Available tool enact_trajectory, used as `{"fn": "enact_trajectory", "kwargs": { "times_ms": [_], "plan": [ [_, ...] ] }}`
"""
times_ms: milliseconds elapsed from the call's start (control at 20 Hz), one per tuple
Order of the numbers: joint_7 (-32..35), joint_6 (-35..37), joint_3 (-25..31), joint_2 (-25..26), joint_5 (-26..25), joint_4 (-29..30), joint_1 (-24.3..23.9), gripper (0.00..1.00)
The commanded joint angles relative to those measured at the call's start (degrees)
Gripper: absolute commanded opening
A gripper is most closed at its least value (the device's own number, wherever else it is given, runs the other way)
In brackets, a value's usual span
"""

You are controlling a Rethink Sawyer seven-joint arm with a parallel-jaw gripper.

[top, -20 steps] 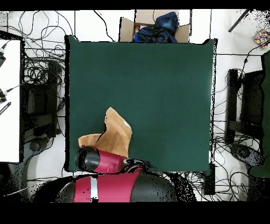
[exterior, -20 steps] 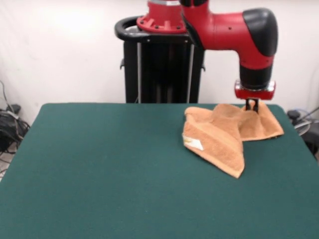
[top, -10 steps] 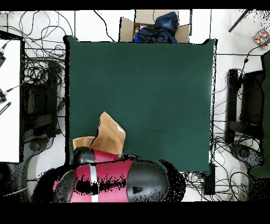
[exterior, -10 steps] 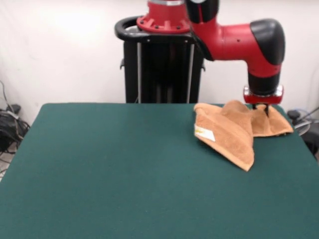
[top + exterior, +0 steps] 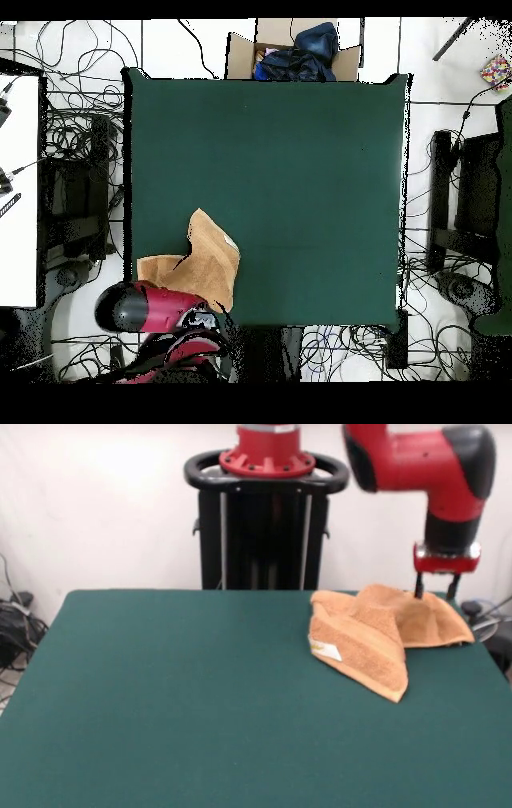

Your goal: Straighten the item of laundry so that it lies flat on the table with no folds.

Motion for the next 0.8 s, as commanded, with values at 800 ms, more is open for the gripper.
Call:
{"fn": "enact_trajectory", "kwargs": {
  "times_ms": [800],
  "plan": [
    [27.1, 9.2, -30.2, -0.8, 7.7, -17.6, 20.6, 1.00]
  ]
}}
